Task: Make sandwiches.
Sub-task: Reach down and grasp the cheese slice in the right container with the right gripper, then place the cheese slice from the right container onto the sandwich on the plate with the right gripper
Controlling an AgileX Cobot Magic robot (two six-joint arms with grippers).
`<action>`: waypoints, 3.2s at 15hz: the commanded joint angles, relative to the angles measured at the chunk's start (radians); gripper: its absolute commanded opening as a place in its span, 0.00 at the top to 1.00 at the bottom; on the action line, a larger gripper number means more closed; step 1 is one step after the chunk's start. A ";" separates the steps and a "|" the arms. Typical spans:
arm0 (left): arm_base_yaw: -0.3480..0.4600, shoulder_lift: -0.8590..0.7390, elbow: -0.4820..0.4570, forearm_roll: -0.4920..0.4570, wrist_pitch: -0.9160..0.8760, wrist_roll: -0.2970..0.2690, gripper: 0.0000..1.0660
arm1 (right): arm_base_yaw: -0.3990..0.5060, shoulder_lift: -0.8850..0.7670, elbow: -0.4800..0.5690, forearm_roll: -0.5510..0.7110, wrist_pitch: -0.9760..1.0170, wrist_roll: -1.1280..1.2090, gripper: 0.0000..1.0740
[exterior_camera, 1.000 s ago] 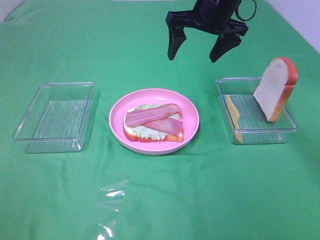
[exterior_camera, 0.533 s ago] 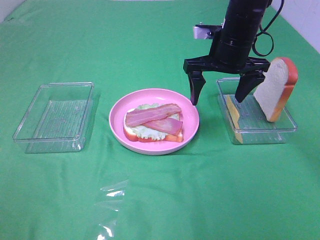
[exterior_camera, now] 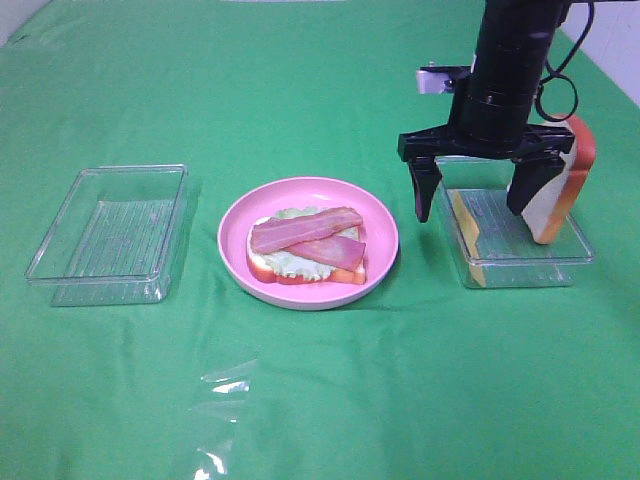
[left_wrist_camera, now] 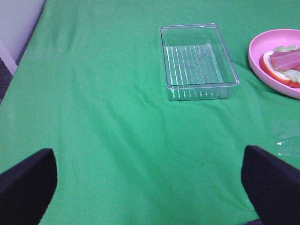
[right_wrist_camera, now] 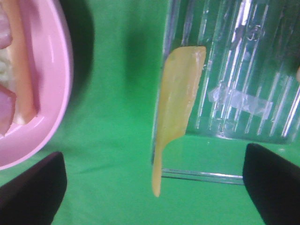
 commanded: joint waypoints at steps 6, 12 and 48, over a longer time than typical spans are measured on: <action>0.003 -0.020 0.003 -0.003 -0.016 -0.005 0.06 | -0.007 0.043 0.007 0.058 -0.046 -0.036 0.11; 0.003 -0.020 0.003 -0.003 -0.016 -0.005 0.06 | -0.007 0.052 0.007 0.072 -0.041 -0.049 0.45; 0.003 -0.020 0.003 -0.003 -0.016 -0.005 0.06 | -0.004 -0.181 0.203 0.865 -0.177 -0.509 1.00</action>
